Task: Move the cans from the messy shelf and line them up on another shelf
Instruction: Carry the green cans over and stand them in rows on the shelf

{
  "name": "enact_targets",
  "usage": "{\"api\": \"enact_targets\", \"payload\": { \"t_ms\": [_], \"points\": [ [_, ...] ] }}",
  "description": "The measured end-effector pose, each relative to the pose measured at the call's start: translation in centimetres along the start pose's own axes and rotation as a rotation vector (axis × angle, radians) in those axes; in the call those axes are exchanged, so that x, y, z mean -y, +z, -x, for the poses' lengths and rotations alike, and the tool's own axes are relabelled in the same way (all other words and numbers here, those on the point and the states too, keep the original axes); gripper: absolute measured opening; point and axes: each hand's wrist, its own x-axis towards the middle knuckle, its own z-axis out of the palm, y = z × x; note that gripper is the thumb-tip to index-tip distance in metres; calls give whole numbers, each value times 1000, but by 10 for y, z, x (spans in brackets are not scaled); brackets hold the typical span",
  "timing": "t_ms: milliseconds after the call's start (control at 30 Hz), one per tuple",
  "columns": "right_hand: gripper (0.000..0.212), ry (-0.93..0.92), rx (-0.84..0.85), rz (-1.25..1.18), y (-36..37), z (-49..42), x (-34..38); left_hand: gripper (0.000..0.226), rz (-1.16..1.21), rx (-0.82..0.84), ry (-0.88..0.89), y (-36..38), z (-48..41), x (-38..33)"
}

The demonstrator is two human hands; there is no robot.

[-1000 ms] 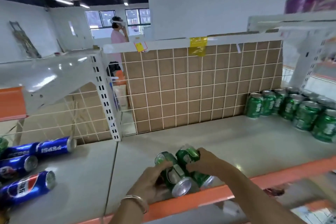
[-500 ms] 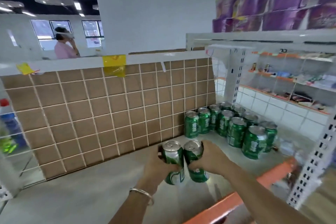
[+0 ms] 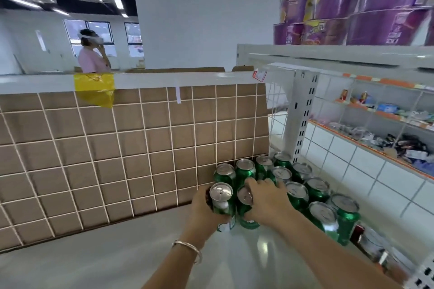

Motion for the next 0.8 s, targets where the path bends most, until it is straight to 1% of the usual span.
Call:
{"api": "enact_targets", "payload": {
  "t_ms": [133,267,367,433,500,567,633,700,800],
  "points": [
    [84,-15,-13,36,1,-22,-16,64,10,-34,-50,21,-16,19],
    [85,-25,-2,40,2,-39,-32,66,-11,-96,-41,39,-24,23],
    [86,-43,42,-14,3,-48,-45,80,-122,-107,-20,51,-28,23],
    [89,-60,72,-14,1,-52,-52,87,-142,-93,-9,56,-27,21],
    [88,-57,59,17,1,-53,-53,93,-147,-68,2,60,-27,21],
    [86,-41,9,42,4,-50,-50,99,-185,-53,14,63,-28,25],
    [88,-39,-70,37,7,-44,-43,105,-308,-54,20,64,-28,28],
    [86,-72,-171,-30,11,-38,-34,109,-427,-38,3,61,-26,31],
    [69,-173,-321,-175,16,-30,-16,110,-407,-16,-72,50,-18,39]
  ]
}}
